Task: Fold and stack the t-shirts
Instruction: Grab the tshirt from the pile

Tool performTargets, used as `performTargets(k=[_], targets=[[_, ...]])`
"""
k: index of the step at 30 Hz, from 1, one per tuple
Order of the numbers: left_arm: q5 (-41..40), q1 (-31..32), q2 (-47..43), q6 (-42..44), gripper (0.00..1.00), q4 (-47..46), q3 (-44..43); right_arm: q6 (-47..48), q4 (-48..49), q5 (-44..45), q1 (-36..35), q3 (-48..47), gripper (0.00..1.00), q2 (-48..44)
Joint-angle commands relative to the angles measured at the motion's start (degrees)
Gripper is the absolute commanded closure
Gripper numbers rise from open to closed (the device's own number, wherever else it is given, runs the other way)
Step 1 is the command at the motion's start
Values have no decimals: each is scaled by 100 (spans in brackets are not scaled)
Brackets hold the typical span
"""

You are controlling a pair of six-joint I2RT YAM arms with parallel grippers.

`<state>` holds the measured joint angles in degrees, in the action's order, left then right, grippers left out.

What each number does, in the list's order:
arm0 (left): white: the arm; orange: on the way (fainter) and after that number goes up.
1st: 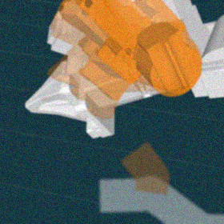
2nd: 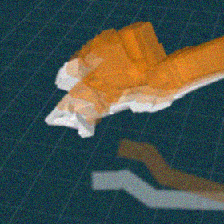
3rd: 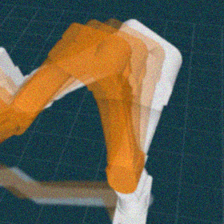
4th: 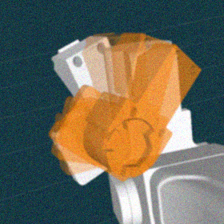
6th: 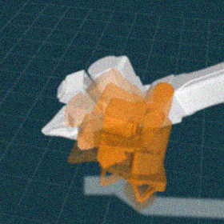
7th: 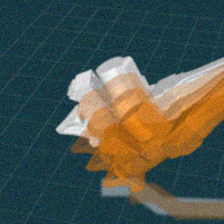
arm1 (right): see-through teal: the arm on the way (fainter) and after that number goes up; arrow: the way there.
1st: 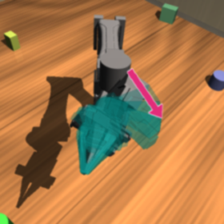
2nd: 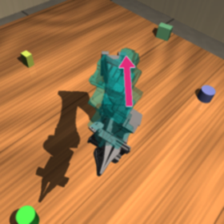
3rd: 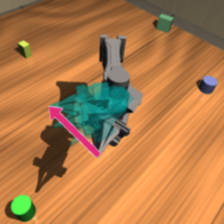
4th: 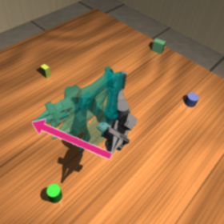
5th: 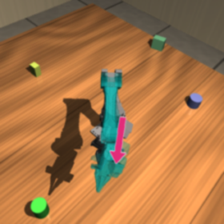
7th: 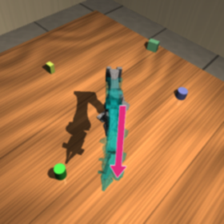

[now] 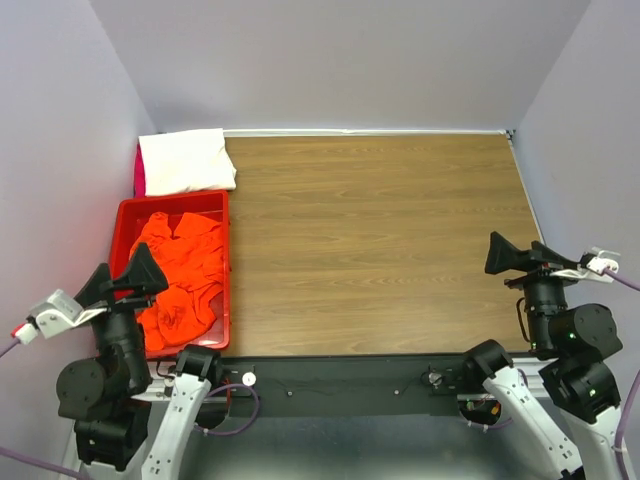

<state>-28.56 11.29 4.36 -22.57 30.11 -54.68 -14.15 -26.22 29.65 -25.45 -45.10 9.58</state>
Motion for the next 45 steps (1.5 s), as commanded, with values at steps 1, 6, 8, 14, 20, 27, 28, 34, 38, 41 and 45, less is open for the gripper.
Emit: performTargets(k=[1, 6, 8, 14, 20, 27, 28, 34, 38, 41, 45], targets=[[-212, 22, 362, -72, 1, -330, 211, -184, -41, -310, -21, 151, 0, 17], [-283, 22, 1381, -792, 1, -251, 309, -597, 46, -854, -21, 467, 0, 149], [-46, 22, 2241, -951, 1, -181, 299, -772, 99, -1101, -21, 555, 0, 237], [262, -39, 4501, -1294, 1, -180, 378, -984, 231, -1427, -21, 845, 0, 421], [813, -1066, 5610, -1488, 7, -909, 791, -1054, 240, -1620, -21, 1030, 0, 387], [904, -1814, 6734, -1549, 8, -1507, 1064, -1125, 240, -1603, -21, 1109, 0, 334], [861, -1919, 7049, -1549, 8, -1630, 1082, -1116, 240, -1637, -21, 1118, 0, 360], [834, -2201, 8508, -1444, 19, -1763, 819, -1116, 240, -1638, -21, 1126, 0, 351], [1132, -2228, 9196, -1382, 49, -1684, 546, -1125, 240, -1594, -21, 1135, 0, 360], [1239, -2219, 9110, -1355, 100, -1658, 502, -1107, 240, -1567, -12, 1118, 0, 360], [844, -2053, 8180, -1233, 100, -1500, 362, -1081, 240, -1594, -21, 1118, 0, 369]])
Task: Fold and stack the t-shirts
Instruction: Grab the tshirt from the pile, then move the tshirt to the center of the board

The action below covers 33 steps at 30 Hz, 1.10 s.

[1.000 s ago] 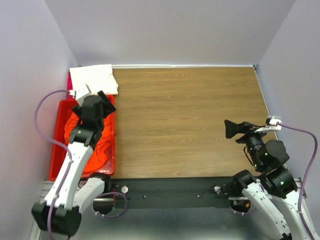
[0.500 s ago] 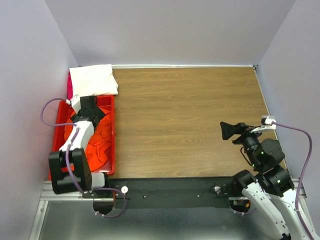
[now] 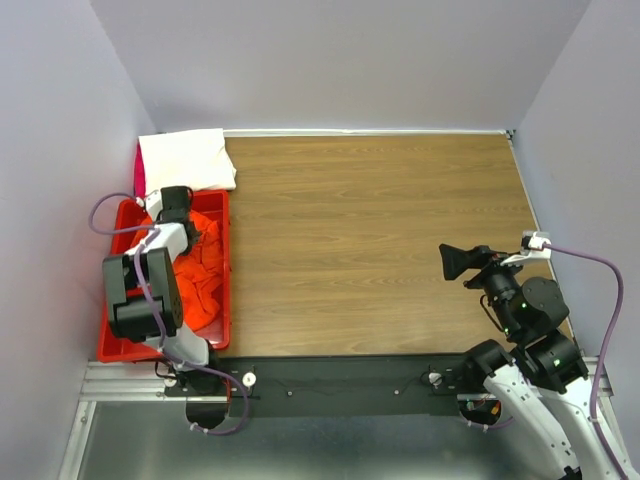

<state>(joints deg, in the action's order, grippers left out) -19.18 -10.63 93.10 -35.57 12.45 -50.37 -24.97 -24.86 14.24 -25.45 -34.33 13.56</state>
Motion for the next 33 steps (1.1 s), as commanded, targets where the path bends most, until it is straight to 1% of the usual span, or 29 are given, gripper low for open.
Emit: performTargets(k=[1, 2, 4, 5, 6, 7, 8, 9, 11, 12, 13, 14, 15, 16, 18, 20, 21, 23, 24, 25, 26, 27, 29, 30, 31, 33], targets=[[-208, 306, -1140, 164, 100, 415, -270, 1, 104, -53, -21, 40, 0, -12], [-296, 438, -1354, 199, 100, 503, -420, 1, 104, -44, -21, 31, 0, 15], [-568, 745, -1749, 261, 100, 679, -1008, 54, 104, -53, -21, -30, 0, 111], [-665, 1234, -2073, 340, 100, 845, -1254, 80, 104, -53, -30, -65, 0, 146], [-831, 1457, -2207, 393, 100, 917, -1517, 124, 104, -35, -21, -109, 0, 190], [-877, 1720, -2382, 428, 100, 1065, -2085, 150, 104, -27, -21, -205, 0, 252], [-833, 2114, -2436, 481, 100, 1128, -2404, 220, 104, -35, -21, -284, 0, 287], [-755, 2344, -2472, 516, 100, 1154, -2990, 256, 104, -27, -21, -337, 0, 331], [-448, 2731, -2542, 534, 100, 1111, -3539, 335, 104, -35, -21, -531, 0, 419], [-342, 2994, -2551, 525, 100, 1041, -3976, 352, 104, -18, -21, -575, 0, 445], [-158, 3406, -2534, 534, 100, 945, -4155, 353, 104, -9, -21, -627, 0, 463], [322, 3645, -2516, 586, 100, 648, -4304, 370, 104, -18, -21, -706, 0, 507], [484, 3874, -2481, 630, 100, 506, -4454, 396, 104, 17, -21, -759, 0, 524], [659, 4337, -2394, 874, 100, 356, -4699, 388, 104, 44, -21, -786, 0, 551], [1178, 4613, -2288, 1174, 100, 22, -4876, 388, 104, 44, -12, -918, 0, 621], [1599, 4746, -2200, 1526, 100, -102, -4807, 388, 104, -17, -21, -1014, 0, 648], [1610, 4789, -2226, 1588, 100, -128, -4711, 405, 96, -61, -21, -1041, 0, 648], [1453, 4834, -2532, 1615, 99, -390, -4071, 405, 61, -219, -30, -1085, 0, 648], [1069, 4825, -2699, 1502, 75, -558, -3312, 371, 52, -263, -21, -1076, 0, 639], [804, 4825, -2892, 1414, 52, -716, -2912, 344, 34, -325, -21, -1085, 0, 639], [515, 4825, -3251, 1308, 32, -874, -2526, 326, -1, -421, -21, -1068, 0, 648], [-123, 4816, -3411, 1011, 16, -867, -1878, 283, -18, -466, -21, -1041, 0, 674], [-637, 4799, -3842, 772, 10, -666, -1320, 273, -45, -676, -21, -997, 0, 779], [-727, 4781, -3974, 484, 9, -569, -900, 334, -45, -816, -21, -971, 0, 840], [-771, 4790, -4227, 411, 9, -472, -696, 361, -45, -1052, -21, -945, 0, 911], [-789, 4781, -4466, 236, 9, -182, -239, 283, -54, -1160, -21, -909, 0, 1174]])
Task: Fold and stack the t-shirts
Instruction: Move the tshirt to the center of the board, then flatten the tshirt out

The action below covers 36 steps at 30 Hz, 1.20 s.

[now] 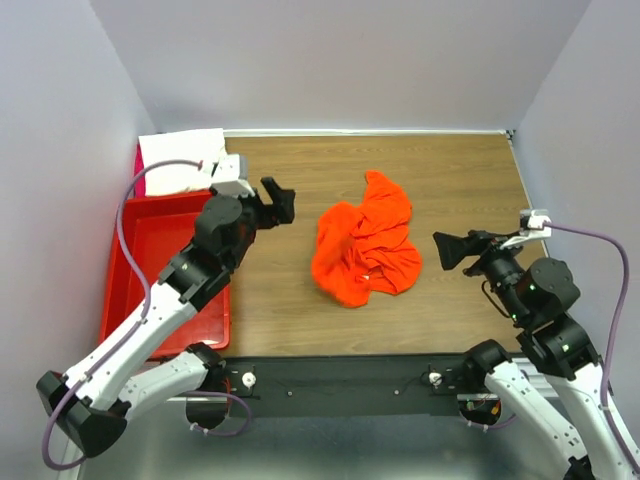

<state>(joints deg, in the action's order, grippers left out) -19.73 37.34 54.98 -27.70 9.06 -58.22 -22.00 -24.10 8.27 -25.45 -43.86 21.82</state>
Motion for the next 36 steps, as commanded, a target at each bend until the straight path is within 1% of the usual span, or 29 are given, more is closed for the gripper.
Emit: performTargets(k=[1, 5, 7, 11, 12, 13, 14, 17, 18, 20, 21, 22, 23, 24, 25, 27, 31, 36], targets=[[-734, -16, -855, -709, 9, 262, 661, -58, -130, -616, -21, 70, 0, 445], [-314, -8, -1182, -850, 9, 771, 1092, -366, -122, -651, -21, 184, 0, 1086], [-120, -8, -1253, -921, 9, 904, 1268, -533, -122, -652, -21, 202, 0, 1569], [653, -8, -1034, -1088, 9, 905, 1628, -735, -122, -564, -21, 290, 0, 2491], [1020, 1, -911, -1123, 10, 878, 1734, -736, -122, -590, -21, 307, 3, 2676], [1171, 18, -658, -1088, 10, 835, 1778, -701, -122, -642, -21, 316, 6, 3078], [1286, 80, -516, -1079, 10, 782, 1813, -666, -122, -765, -21, 325, 11, 3256], [1305, 203, 55, -983, 14, 676, 1814, -639, -104, -1055, -21, 378, 17, 3898], [1279, 221, 213, -948, 14, 650, 1779, -665, -95, -1073, -12, 395, 21, 4065], [1261, 273, 740, -807, 14, 493, 1630, -692, -86, -1012, -21, 474, 26, 4311], [1252, 282, 934, -763, 14, 439, 1481, -761, -86, -942, -30, 501, 30, 4522], [1234, 291, 1318, -676, 14, 395, 1393, -814, -78, -881, -21, 544, 32, 4602], [1217, 291, 1514, -640, 14, 325, 1305, -884, -34, -715, -21, 623, 33, 4655], [1225, 300, 1698, -605, 11, 290, 1130, -972, 1, -609, -21, 676, 37, 4690], [1252, 309, 2013, -544, 11, 246, 1059, -1034, 45, -494, -21, 729, 38, 4682], [1269, 300, 2279, -508, 11, 53, 962, -1157, 107, -143, -21, 878, 43, 4664], [1200, 300, 2833, -289, 11, -45, 480, -1254, 203, 148, -4, 1019, 43, 4725], [962, 300, 3632, 80, 11, 8, -277, -1289, 493, -9, 189, 1098, 43, 4919]])
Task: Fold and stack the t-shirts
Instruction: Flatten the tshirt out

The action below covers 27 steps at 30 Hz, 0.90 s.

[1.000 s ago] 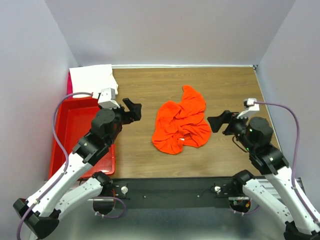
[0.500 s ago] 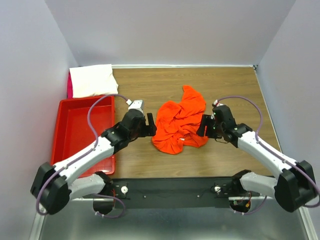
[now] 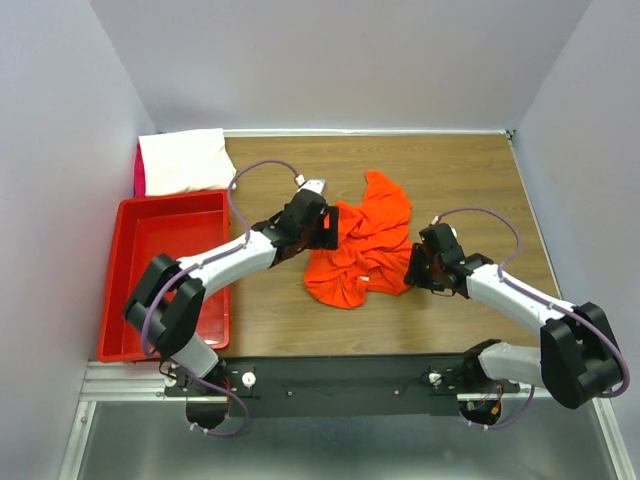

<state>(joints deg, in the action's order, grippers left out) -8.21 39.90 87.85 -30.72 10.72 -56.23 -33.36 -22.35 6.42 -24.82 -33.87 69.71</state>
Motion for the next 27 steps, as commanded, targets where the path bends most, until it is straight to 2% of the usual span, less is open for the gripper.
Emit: performTargets(k=[1, 5, 8, 11, 14, 16, 18, 24, 26, 27], targets=[[-207, 44, 590, 426, 11, -149, -764, -135, 371, 132, 213, 117, 41, 156], [-225, 79, 1172, 646, 11, 52, -1478, -65, 573, -35, 381, 82, 40, 297], [-602, 193, 1549, 751, 12, 271, -1961, -30, 652, -96, 416, 73, 40, 376], [-1338, 439, 1875, 962, 14, 544, -2497, -12, 688, -105, 425, 91, 40, 403], [-1866, 693, 2208, 1207, 18, 790, -3016, 5, 723, -123, 434, 100, 40, 420], [-2149, 835, 2507, 1340, 25, 940, -3392, 23, 732, -123, 452, 108, 40, 429], [-2621, 1018, 2710, 1541, 26, 1176, -3614, 32, 732, -149, 460, 108, 40, 438], [-3213, 1248, 3396, 1867, 29, 1643, -4273, 49, 767, -176, 478, 144, 40, 429], [-3353, 1275, 3580, 1990, 34, 1687, -4422, 67, 776, -184, 495, 152, 40, 429], [-3450, 1283, 3642, 2026, 40, 1722, -4467, 58, 776, -184, 487, 161, 40, 420]])
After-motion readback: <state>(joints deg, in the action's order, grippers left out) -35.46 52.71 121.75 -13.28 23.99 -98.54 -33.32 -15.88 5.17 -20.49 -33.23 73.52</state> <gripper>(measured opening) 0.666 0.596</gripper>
